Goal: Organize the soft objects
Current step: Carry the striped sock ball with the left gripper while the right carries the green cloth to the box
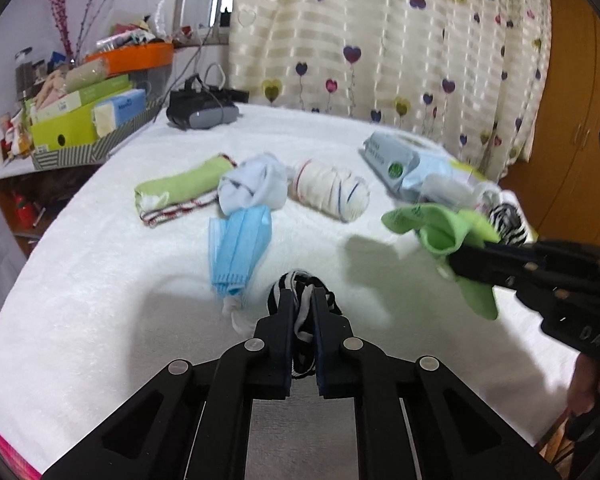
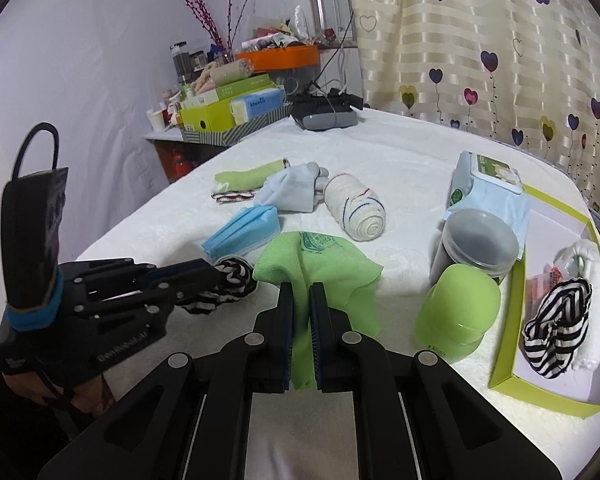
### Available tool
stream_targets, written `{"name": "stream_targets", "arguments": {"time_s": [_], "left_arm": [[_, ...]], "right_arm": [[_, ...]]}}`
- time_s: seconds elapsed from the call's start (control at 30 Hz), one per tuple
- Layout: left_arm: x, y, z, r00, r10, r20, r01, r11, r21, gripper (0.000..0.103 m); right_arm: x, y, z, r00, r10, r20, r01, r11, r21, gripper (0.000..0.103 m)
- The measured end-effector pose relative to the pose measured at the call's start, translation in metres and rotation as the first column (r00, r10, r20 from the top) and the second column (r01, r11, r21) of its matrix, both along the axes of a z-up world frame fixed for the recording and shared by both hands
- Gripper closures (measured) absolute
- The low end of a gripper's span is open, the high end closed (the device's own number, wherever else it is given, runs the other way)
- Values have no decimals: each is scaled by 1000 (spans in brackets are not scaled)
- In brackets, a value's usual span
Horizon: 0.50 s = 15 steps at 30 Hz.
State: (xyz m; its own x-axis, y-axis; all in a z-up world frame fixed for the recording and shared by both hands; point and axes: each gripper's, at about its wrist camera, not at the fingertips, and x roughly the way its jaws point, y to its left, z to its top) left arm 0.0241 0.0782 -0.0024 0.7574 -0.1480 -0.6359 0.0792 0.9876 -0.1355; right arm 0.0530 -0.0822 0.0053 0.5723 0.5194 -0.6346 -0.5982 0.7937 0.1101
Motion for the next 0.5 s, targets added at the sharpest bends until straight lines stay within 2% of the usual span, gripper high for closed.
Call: {"name": "stream_targets", "arguments": {"time_s": [0.2,0.5], "left_arm": [[-8,-6,17,999,-1,45,4,998,-56,95],[-8,-26,35,996,-22,84,30,995,-90,95]], "right_arm": [[-9,-10,9,1000,2,17,-3,999,46,95],[-22,-45,25,997,-60,58,55,995,86,95]]}}
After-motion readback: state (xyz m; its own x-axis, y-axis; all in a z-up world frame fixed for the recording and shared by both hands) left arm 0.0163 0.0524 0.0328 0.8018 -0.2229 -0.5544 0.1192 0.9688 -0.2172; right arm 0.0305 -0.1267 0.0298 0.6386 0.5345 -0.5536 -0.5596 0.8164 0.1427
